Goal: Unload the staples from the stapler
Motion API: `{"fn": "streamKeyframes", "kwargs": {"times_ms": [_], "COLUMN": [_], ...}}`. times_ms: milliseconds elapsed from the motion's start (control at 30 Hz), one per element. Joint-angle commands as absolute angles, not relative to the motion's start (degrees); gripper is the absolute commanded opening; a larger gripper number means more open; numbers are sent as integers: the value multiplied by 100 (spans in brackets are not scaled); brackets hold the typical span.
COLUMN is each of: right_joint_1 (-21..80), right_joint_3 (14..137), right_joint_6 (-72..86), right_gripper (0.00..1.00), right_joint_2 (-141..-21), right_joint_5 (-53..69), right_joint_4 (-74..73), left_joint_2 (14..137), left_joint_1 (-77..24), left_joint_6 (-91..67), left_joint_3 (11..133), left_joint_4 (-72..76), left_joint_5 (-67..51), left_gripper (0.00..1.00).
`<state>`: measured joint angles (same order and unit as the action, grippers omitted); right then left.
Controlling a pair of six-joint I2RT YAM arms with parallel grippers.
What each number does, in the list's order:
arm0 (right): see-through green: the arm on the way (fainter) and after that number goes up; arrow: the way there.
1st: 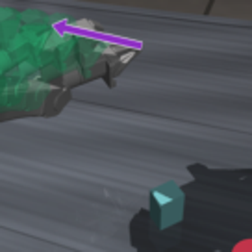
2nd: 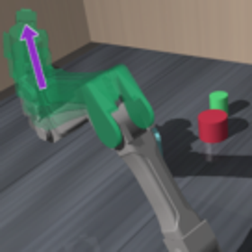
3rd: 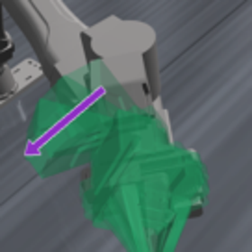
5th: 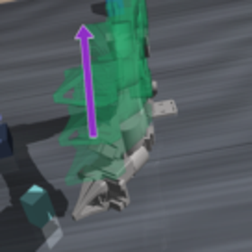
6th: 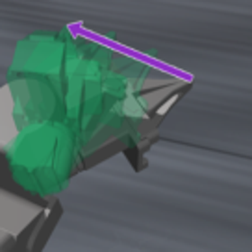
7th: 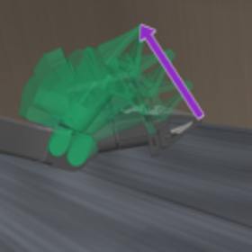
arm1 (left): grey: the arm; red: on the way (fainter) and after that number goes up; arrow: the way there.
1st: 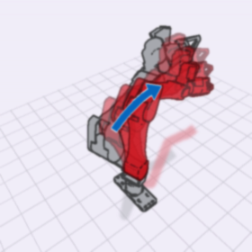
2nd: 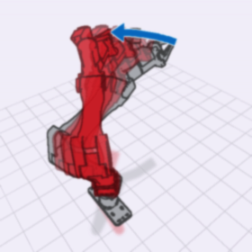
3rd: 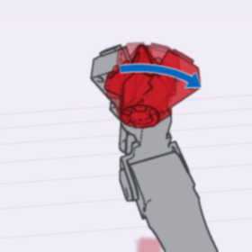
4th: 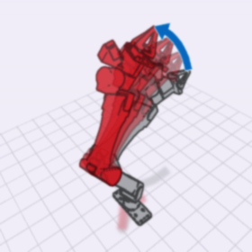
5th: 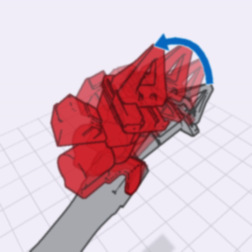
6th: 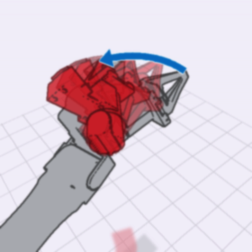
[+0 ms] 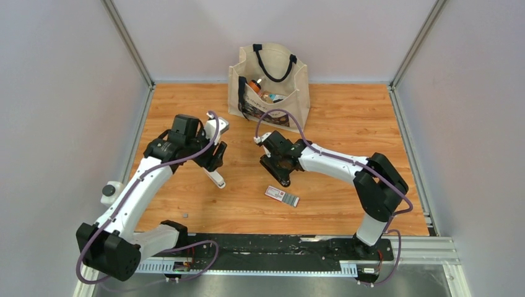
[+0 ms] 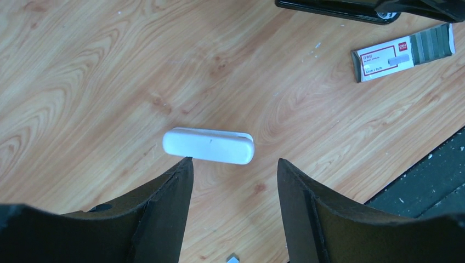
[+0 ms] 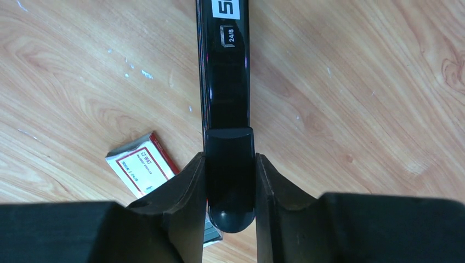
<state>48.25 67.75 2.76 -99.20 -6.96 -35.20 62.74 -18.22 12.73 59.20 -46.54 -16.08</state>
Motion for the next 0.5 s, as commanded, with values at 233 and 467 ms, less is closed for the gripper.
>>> {"fn": "streamKeyframes", "kwargs": {"times_ms": [233, 467], "right_joint_1": [4764, 4772], "right_joint_3": [7348, 6724], "right_joint_6": [1844, 3084], "right_gripper": [0, 0], "right_joint_2": [-9292, -8474], "right_joint_5": [-931, -949], "right_joint_4": [-2497, -1662], "left_joint_2": [6917, 6680], "left_joint_1": [-2004, -2004], "left_joint_6": [923, 976], "left_joint_3": [6434, 5811], "left_joint_4": [-4122, -3543], "left_joint_5": [-2074, -2610], "left_gripper": [67, 73]}}
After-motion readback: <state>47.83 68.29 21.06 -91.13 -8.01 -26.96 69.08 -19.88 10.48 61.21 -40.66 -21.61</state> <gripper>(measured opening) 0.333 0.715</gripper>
